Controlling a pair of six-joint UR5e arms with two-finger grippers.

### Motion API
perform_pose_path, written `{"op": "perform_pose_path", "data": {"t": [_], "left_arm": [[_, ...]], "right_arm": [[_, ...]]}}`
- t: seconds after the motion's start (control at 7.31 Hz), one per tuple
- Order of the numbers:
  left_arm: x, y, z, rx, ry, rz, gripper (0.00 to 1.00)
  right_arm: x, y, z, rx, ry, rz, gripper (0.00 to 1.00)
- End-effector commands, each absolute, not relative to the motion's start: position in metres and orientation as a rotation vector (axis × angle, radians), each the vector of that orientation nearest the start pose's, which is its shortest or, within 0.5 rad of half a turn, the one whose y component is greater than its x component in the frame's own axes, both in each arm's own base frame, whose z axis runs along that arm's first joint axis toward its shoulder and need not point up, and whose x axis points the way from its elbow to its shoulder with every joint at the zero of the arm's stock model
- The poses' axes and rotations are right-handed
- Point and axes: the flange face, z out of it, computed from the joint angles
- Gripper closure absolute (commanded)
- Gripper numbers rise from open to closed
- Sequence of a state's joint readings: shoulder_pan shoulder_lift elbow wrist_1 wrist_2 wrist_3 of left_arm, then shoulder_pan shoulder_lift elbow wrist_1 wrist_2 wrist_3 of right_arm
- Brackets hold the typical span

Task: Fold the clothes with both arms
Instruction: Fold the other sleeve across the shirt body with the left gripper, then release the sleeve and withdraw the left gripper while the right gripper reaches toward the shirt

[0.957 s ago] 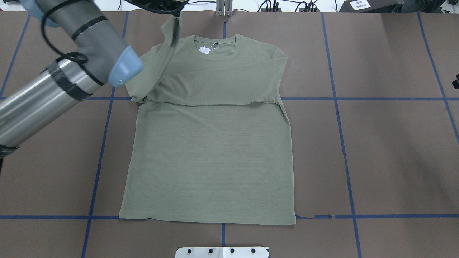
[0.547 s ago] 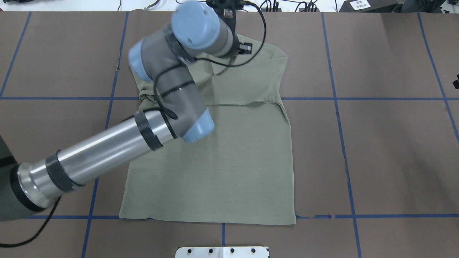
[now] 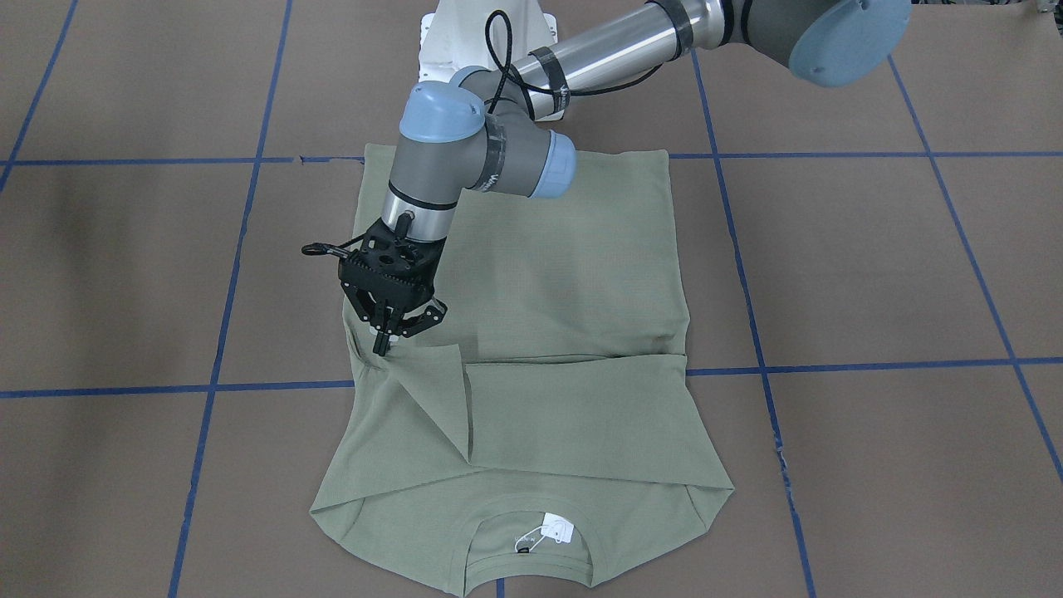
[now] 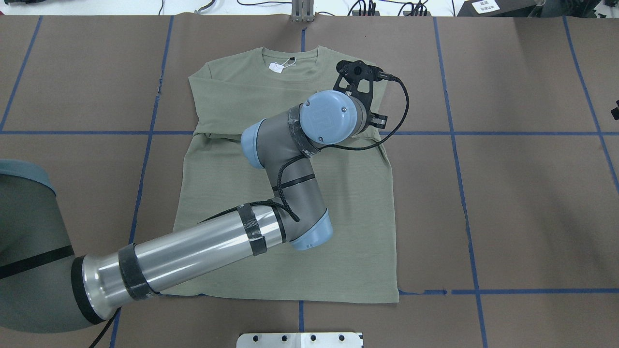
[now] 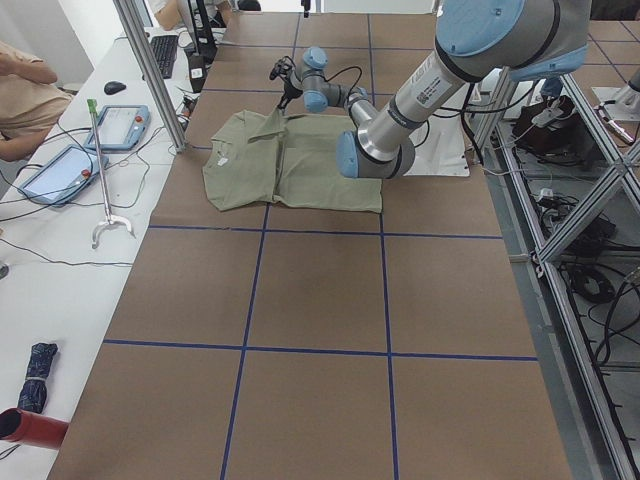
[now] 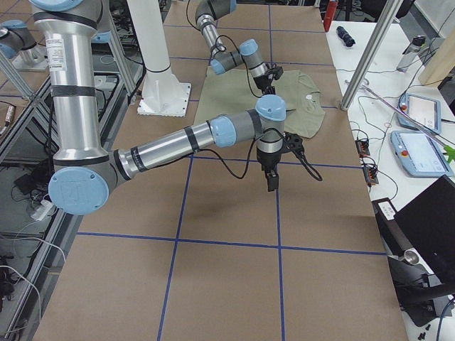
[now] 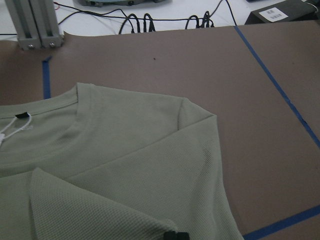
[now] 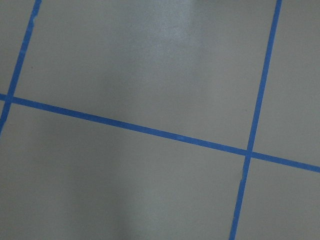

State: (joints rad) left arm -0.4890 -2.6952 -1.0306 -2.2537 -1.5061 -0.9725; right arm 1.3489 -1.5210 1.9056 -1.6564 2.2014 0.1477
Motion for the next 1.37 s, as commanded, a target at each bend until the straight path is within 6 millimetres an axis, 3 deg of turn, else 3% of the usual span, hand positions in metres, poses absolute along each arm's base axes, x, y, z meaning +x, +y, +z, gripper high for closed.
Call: {"op": "perform_pose_path", "data": {"t": [0.0, 0.14, 0.27, 0.41, 0.68, 0.82, 0.96, 1.09, 1.23], "left_arm": [[0.671, -0.514, 0.058, 0.709, 1.14, 0.006, 0.0], [0.661, -0.527, 0.061, 0.706, 1.115, 0.01, 0.0], [0.639, -0.555, 0.074, 0.6, 1.039, 0.141, 0.0], [0.598, -0.58, 0.094, 0.581, 0.972, 0.221, 0.0], [0.535, -0.613, 0.144, 0.646, 0.864, 0.349, 0.0], [0.491, -0.624, 0.173, 0.601, 0.838, 0.333, 0.0], [0.432, -0.623, 0.188, 0.623, 0.827, 0.295, 0.0], [0.388, -0.626, 0.203, 0.608, 0.843, 0.315, 0.0], [0.356, -0.63, 0.229, 0.597, 0.84, 0.341, 0.0]], "right_arm": [[-0.041, -0.512, 0.481, 0.179, -0.678, -0.165, 0.0], [-0.045, -0.524, 0.461, 0.212, -0.692, -0.182, 0.0], [-0.048, -0.534, 0.451, 0.226, -0.7, -0.185, 0.0], [-0.054, -0.543, 0.429, 0.26, -0.72, -0.203, 0.0], [-0.098, -0.558, 0.386, 0.361, -0.749, -0.296, 0.0], [-0.144, -0.568, 0.351, 0.339, -0.789, -0.254, 0.0], [-0.207, -0.573, 0.312, 0.323, -0.797, -0.202, 0.0], [-0.271, -0.577, 0.279, 0.33, -0.773, -0.167, 0.01], [-0.332, -0.582, 0.259, 0.323, -0.74, -0.11, 0.12]]}}
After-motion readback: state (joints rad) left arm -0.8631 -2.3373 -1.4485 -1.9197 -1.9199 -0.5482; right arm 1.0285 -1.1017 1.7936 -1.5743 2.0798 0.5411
